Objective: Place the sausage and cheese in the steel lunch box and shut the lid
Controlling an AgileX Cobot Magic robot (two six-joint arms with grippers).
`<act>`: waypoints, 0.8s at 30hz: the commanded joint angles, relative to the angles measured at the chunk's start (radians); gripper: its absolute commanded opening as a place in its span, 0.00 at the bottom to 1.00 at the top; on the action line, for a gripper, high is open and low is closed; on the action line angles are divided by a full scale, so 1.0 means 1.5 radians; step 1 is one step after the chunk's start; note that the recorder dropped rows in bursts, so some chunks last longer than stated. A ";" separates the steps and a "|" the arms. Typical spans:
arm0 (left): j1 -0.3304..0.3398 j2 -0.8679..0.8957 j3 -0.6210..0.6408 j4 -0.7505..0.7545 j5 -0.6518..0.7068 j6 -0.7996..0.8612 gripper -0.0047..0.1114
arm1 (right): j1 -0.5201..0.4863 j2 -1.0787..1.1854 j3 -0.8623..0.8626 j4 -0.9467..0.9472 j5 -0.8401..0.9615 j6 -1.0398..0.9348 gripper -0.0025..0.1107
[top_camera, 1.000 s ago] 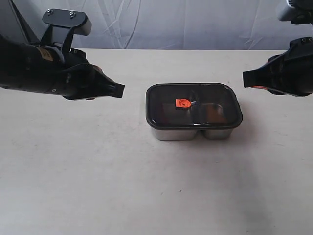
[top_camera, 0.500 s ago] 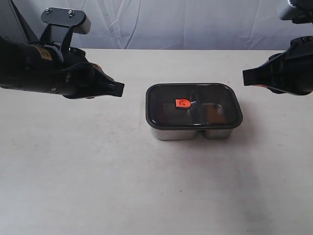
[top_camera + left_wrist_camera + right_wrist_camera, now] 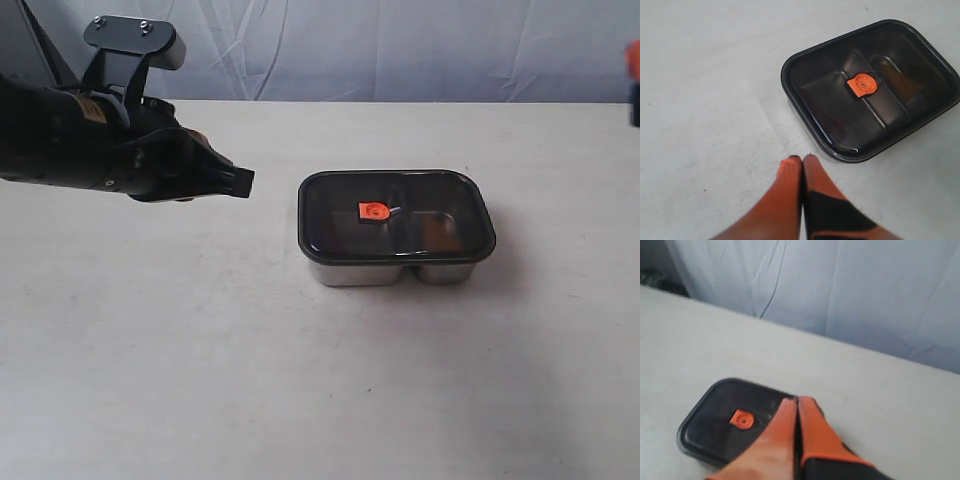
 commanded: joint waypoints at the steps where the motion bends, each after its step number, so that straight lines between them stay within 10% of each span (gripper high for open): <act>1: 0.000 -0.005 0.003 0.004 -0.008 -0.001 0.04 | -0.092 -0.165 0.067 0.001 0.006 0.004 0.01; 24: 0.000 -0.005 0.003 0.004 -0.008 -0.001 0.04 | -0.119 -0.400 0.306 -0.221 0.007 0.322 0.01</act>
